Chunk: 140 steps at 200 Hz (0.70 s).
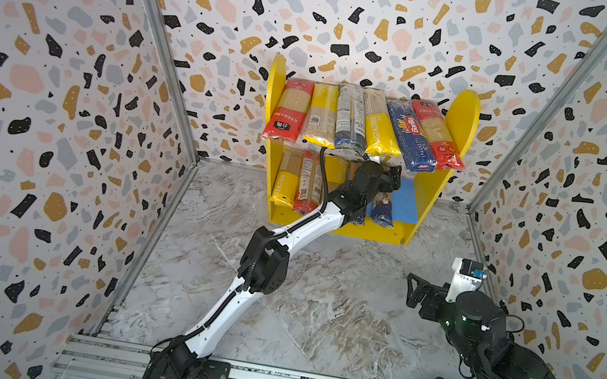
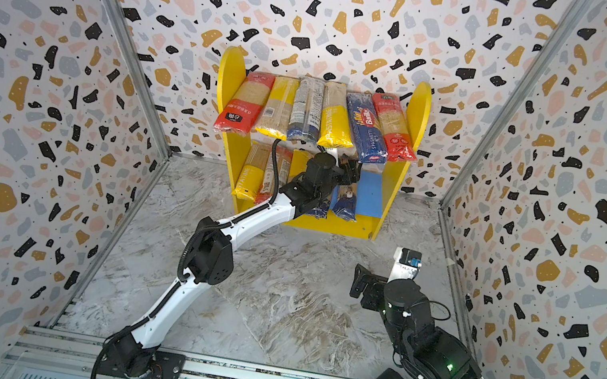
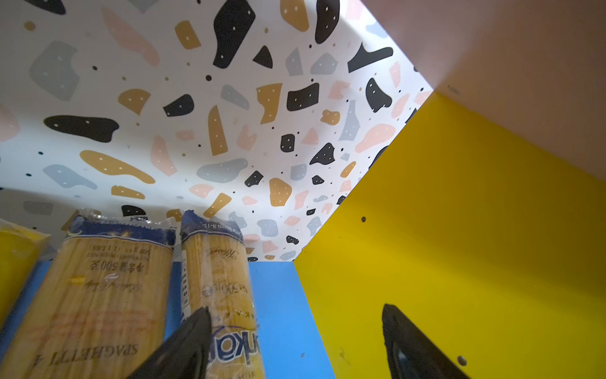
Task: Place and organize the pasta boxes and bags onto the shelf
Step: 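Set the anko pack beside the Molí Pasta pack and open the left gripper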
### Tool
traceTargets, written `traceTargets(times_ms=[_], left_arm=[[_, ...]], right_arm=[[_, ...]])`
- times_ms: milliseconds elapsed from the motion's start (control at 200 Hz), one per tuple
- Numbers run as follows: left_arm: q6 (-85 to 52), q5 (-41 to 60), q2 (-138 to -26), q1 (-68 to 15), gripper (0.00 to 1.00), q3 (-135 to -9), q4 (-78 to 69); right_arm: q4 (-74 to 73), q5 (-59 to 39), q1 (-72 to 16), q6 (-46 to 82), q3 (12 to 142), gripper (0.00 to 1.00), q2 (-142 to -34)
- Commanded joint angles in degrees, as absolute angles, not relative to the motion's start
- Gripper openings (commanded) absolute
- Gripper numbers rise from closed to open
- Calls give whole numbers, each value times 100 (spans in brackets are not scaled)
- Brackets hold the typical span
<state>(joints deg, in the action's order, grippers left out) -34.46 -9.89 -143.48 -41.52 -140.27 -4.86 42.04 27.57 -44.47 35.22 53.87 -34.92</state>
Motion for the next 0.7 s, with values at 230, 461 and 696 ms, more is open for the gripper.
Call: traceTargets(times_ms=[230,461,696], left_arm=[[-3476,-446,-13331,-4323,80,-12804,-687],[-3169,-488,-12112,-4902,84,-10793,-823],[-3047,-784,-9622,-5180,98,-7404,-1397]], right_arm=[[4109,2488,-4414,3335,5609,99,-3557],[3892,2273,-4403,3226,5593,99,-3717],[3610,2135,-4377,3151,5451,99,-3964]])
